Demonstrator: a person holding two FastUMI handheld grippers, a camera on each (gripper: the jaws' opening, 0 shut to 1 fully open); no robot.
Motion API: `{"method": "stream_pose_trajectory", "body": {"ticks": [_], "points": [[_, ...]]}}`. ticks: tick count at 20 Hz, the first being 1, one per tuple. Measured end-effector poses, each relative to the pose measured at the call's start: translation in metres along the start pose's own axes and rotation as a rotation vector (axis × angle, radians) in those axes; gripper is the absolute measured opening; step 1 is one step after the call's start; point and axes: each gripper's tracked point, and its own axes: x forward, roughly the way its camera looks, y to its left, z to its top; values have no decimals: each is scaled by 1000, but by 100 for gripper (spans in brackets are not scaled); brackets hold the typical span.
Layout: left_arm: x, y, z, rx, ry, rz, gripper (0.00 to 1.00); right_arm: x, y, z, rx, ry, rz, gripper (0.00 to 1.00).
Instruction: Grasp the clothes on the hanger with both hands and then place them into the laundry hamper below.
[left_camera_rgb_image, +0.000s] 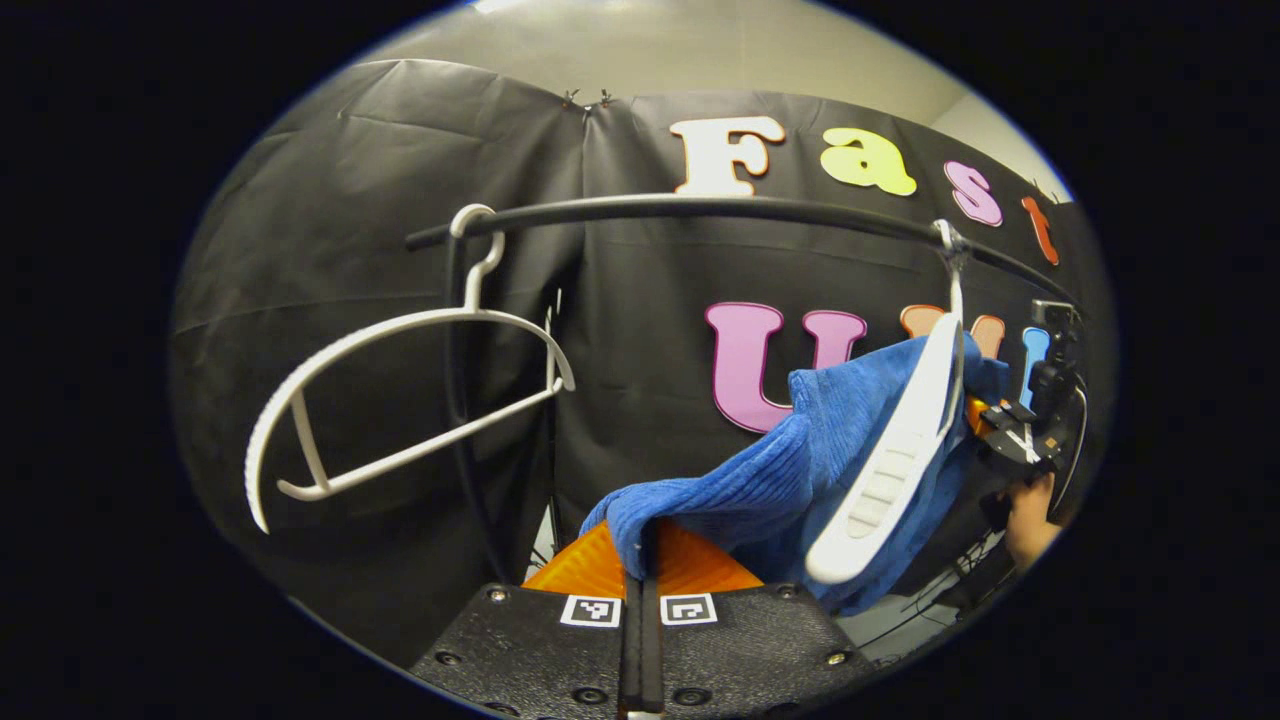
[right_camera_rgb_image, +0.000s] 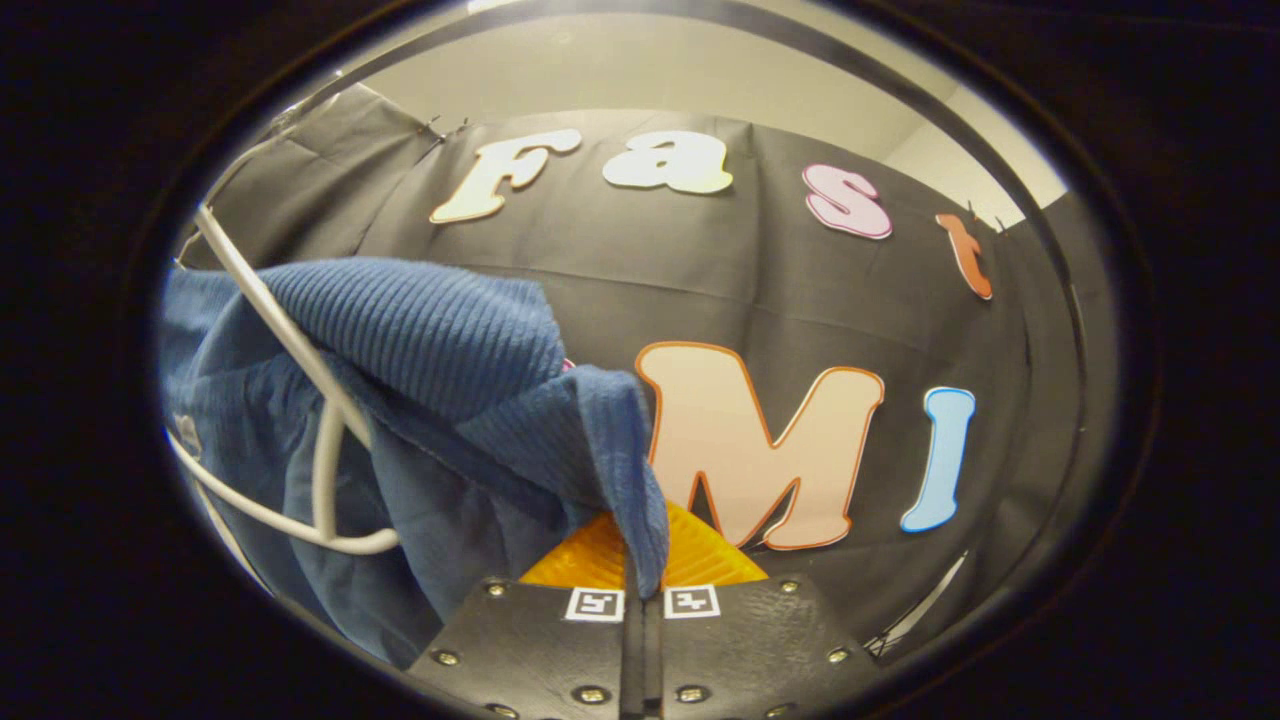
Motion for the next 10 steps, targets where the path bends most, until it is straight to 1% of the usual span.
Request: {"method": "stream_pose_trajectory", "body": {"ticks": [2,4,7,10], "points": [[7,-12,-12,-16,13,-28,0,7,-6,-15,3,30,-9,1],[9,-22,-32,-45,40,-55,0,7,-3,-40,17,77,5,1],[9,-26,-64,-20,94,-48,0,-12,4,-77,-12,137,29,1],[9,-24,-92,5,146,-36,0,-38,15,-112,-45,204,78,1]]}}
